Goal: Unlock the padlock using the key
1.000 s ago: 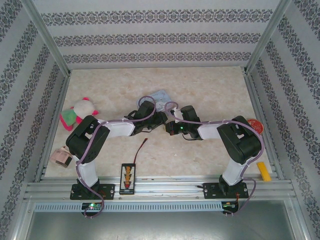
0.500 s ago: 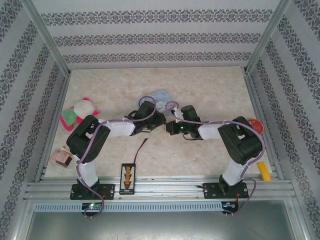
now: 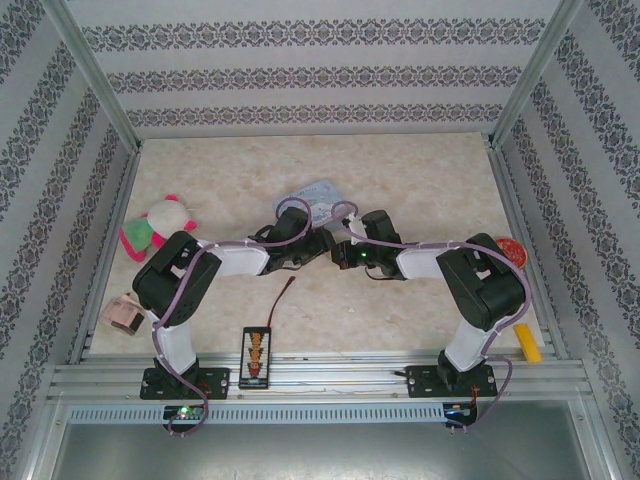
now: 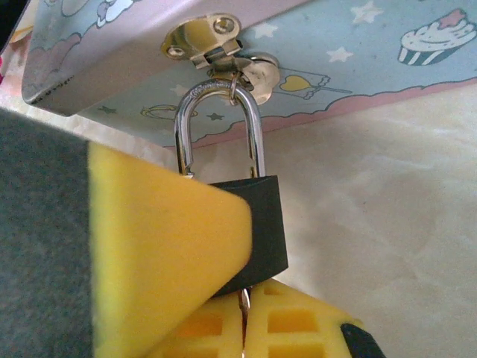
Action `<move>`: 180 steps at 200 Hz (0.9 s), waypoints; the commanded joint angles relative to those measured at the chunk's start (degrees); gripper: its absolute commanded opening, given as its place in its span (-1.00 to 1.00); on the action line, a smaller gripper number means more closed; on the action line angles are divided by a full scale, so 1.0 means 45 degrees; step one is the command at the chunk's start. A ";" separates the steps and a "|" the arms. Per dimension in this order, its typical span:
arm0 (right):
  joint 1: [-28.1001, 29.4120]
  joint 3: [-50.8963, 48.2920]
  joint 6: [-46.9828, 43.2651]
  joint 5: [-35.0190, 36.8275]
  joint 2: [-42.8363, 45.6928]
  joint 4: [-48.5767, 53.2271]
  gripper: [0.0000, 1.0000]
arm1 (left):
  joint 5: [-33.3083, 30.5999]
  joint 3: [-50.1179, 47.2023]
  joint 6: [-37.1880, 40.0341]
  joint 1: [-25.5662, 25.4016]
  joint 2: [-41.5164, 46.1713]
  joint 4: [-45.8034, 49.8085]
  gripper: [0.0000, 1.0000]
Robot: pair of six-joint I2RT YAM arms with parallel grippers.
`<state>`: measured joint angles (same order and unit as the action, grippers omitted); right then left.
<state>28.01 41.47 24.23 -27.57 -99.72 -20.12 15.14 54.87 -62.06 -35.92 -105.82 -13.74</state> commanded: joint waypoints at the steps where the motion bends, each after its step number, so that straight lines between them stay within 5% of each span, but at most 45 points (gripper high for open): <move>1: 0.0224 0.0211 -0.0395 0.0513 0.0517 0.0344 -1.00 | -0.0060 -0.0220 -0.0056 -0.0094 0.0770 -0.0170 0.22; 24: 0.0525 0.0390 -0.0932 0.1328 0.0627 0.1258 -0.94 | -0.0334 -0.0501 0.0019 -0.0089 0.1312 -0.0056 0.48; 49: 0.0670 0.0508 -0.1165 0.1853 0.0637 0.1731 -0.92 | -0.0974 -0.0842 0.0311 -0.0069 0.2078 0.0221 1.00; 180: 0.0597 0.0735 -0.1078 0.2049 0.0476 0.2166 -0.60 | -0.3919 -0.1730 0.2267 0.0421 0.5029 0.2573 0.99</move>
<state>30.63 43.53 19.55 -18.46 -98.17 -11.27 0.75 47.59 -55.42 -35.29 -85.60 -5.52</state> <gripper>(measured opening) 0.195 0.993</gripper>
